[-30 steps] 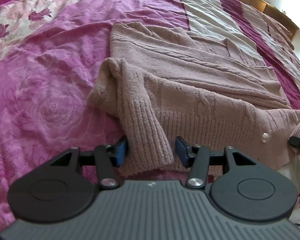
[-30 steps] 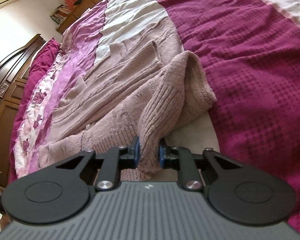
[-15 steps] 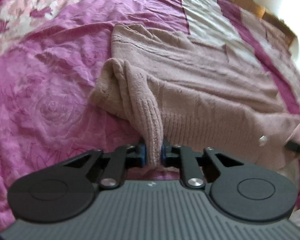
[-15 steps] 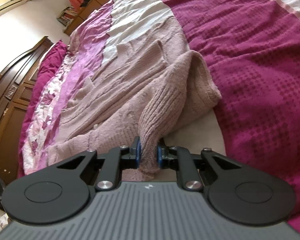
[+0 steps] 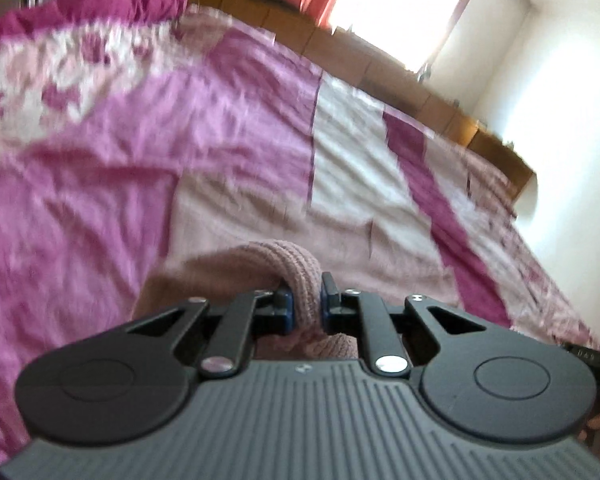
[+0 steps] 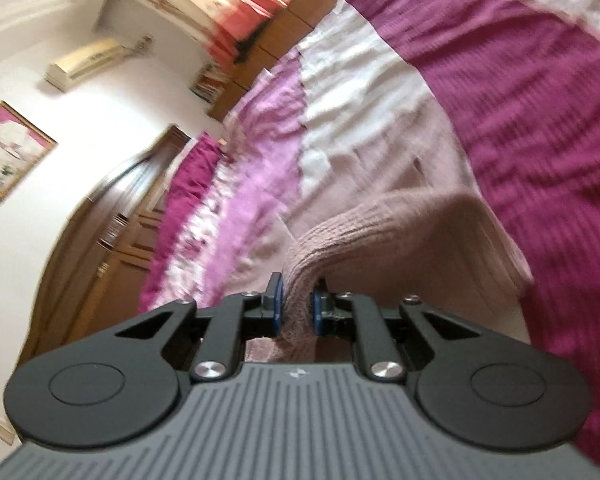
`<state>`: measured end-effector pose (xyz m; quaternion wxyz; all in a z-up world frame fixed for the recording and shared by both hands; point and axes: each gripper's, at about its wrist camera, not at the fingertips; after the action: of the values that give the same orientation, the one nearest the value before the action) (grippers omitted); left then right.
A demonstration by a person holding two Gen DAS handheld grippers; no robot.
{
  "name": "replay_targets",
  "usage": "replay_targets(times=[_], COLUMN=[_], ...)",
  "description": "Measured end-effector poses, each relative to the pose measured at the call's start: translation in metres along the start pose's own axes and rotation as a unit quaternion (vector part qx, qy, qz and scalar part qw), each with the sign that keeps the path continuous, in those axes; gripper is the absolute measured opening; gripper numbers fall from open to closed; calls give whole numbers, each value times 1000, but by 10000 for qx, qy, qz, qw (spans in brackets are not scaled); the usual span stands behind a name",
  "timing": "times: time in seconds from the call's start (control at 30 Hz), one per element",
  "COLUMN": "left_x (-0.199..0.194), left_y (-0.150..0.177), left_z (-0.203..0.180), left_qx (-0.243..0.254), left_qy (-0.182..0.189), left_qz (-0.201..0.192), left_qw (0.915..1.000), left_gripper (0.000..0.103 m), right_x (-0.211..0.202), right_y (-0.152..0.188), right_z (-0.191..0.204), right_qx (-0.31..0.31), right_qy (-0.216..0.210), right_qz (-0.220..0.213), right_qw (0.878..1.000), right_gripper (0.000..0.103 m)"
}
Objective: Fold small clothes
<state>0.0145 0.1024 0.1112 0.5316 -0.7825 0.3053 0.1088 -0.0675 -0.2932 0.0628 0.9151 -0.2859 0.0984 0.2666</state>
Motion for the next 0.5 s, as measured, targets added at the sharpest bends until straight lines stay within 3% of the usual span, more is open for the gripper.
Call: replay_targets(times=[0.33,0.5], left_x=[17,50], left_y=[-52,-72], left_z=[-13,-14], left_qx=[-47,6], left_qy=[-459,-718], left_qz=[-713,-700], left_qw=[9964,9950], left_gripper=[14,14], right_x=[26,58], right_y=[-58,-84], right_z=[33,35], right_qx=[-272,-368], right_qy=[-391,-270], right_qz=[-759,-1113], right_qw=[9960,9927], right_gripper=[15,15])
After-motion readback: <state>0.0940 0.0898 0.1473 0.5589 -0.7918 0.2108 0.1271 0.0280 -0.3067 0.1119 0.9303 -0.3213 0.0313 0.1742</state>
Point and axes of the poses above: each gripper's, at about its wrist camera, not at the fingertips, and x roughly the way its jaws point, z to its left, y to its underside, and after that the axes turned 2 degrees about -y, right-handed
